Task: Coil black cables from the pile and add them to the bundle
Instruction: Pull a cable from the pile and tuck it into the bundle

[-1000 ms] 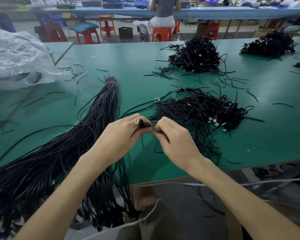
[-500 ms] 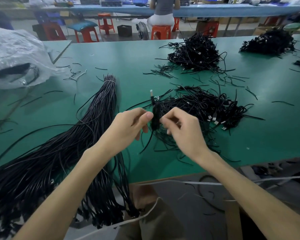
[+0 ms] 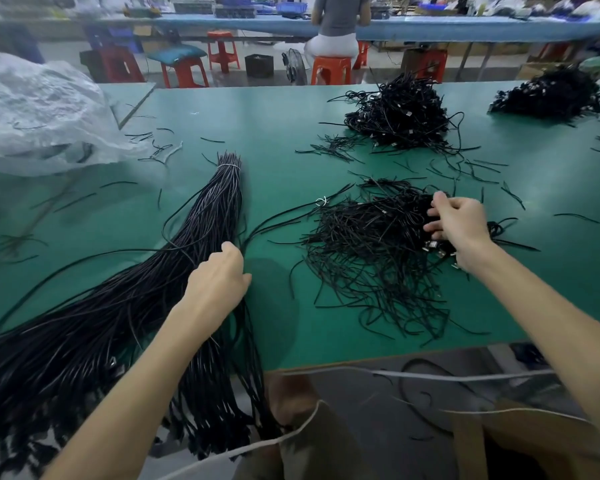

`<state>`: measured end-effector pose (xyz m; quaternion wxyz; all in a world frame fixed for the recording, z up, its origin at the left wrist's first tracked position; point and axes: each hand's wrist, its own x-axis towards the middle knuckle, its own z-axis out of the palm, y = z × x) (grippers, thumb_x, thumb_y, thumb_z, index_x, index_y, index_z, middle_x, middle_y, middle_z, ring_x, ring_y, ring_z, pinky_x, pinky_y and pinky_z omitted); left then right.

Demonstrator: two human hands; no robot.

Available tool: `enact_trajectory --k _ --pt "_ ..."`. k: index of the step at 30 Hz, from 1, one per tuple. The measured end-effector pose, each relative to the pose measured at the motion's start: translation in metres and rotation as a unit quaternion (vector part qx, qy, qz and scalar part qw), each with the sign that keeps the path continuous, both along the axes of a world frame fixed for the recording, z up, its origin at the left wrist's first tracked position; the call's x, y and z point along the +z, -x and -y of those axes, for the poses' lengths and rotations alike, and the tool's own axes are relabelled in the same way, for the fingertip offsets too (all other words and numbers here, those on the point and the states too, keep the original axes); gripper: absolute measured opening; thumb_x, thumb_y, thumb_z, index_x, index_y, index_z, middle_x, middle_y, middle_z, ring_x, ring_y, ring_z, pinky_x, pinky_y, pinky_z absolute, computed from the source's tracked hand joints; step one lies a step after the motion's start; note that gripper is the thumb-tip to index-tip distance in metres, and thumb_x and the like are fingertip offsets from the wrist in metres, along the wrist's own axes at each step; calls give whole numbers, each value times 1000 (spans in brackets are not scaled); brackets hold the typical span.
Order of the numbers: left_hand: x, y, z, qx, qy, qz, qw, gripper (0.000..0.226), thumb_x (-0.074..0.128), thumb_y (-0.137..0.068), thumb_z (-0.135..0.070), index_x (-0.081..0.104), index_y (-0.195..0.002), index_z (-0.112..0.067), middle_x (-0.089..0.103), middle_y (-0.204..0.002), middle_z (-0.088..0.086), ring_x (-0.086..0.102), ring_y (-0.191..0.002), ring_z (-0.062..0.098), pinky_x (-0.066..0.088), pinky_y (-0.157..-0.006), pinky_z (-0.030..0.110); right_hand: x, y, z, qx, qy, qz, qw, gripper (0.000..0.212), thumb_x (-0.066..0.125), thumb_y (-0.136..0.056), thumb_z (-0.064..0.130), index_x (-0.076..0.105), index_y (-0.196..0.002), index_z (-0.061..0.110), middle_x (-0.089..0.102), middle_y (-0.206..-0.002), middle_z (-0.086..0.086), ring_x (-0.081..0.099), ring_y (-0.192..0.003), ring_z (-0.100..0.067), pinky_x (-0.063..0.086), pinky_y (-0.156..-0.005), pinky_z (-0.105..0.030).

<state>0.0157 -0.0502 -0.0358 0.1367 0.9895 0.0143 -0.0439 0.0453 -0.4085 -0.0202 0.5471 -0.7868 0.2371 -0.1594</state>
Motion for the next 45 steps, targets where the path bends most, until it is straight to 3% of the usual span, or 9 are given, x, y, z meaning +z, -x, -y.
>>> enact_trajectory --k 4,7,14,20,24,30,36,40,45 --pt "0 -6 -5 15 137 30 990 23 60 -102 -28 49 -114 -12 63 -94 5 63 -83 23 52 -72 39 -10 15 -24 41 87 26 995 27 51 -107 32 58 -120 9 67 -95 -5 65 -69 -14 52 -65 -25" --pt "5 -5 0 1 270 75 960 19 62 -101 -28 55 -116 -17 68 -89 0 65 -77 12 46 -59 22 -13 30 -64 148 137 48 978 24 57 -104 24 56 -125 12 63 -101 5 67 -73 -8 48 -61 -9" --pt "26 8 33 -146 399 45 904 20 70 -97 -17 59 -110 -8 72 -75 1 66 -62 23 49 -56 33 -21 48 -160 405 93 50 908 77 64 -92 -3 36 -156 28 69 -115 0 66 -83 -16 56 -76 -29" --pt "17 4 14 -162 359 69 917 19 59 -104 -17 72 -91 -16 76 -78 -1 71 -65 20 52 -58 28 -30 39 -171 349 108 33 930 36 52 -101 6 58 -135 16 73 -104 -4 70 -86 -21 57 -79 -38" --pt "0 -15 13 -146 309 128 931 8 61 -102 -20 69 -105 -18 73 -95 -11 66 -89 2 49 -79 15 -36 43 -174 377 51 18 925 29 44 -110 35 61 -123 15 74 -100 -2 73 -81 -22 56 -67 -39" --pt "-21 -43 20 -167 192 25 967 36 43 -109 -24 57 -137 -6 58 -138 12 53 -130 26 40 -110 39 -19 51 -173 365 -182 61 911 57 37 -100 56 63 -123 10 65 -88 -9 65 -69 -23 51 -58 -33" --pt "-25 -22 20 -154 274 122 941 28 51 -99 -2 65 -121 -11 63 -117 2 60 -110 17 45 -99 30 -1 56 -177 367 -320 79 870 72 32 -99 61 68 -122 3 65 -84 -12 59 -67 -22 44 -61 -33" --pt "-14 4 23 -213 337 109 911 26 57 -97 3 67 -94 -20 69 -80 -24 63 -78 -8 45 -73 12 11 49 -184 378 -420 90 820 77 36 -97 66 67 -123 0 65 -80 -11 57 -63 -19 47 -57 -27" --pt "9 31 21 -281 448 -81 845 33 44 -110 -18 71 -101 -2 78 -94 2 75 -86 24 58 -83 35 18 32 -174 316 -473 105 816 71 29 -104 62 67 -121 5 66 -79 -5 56 -59 -16 45 -51 -23"
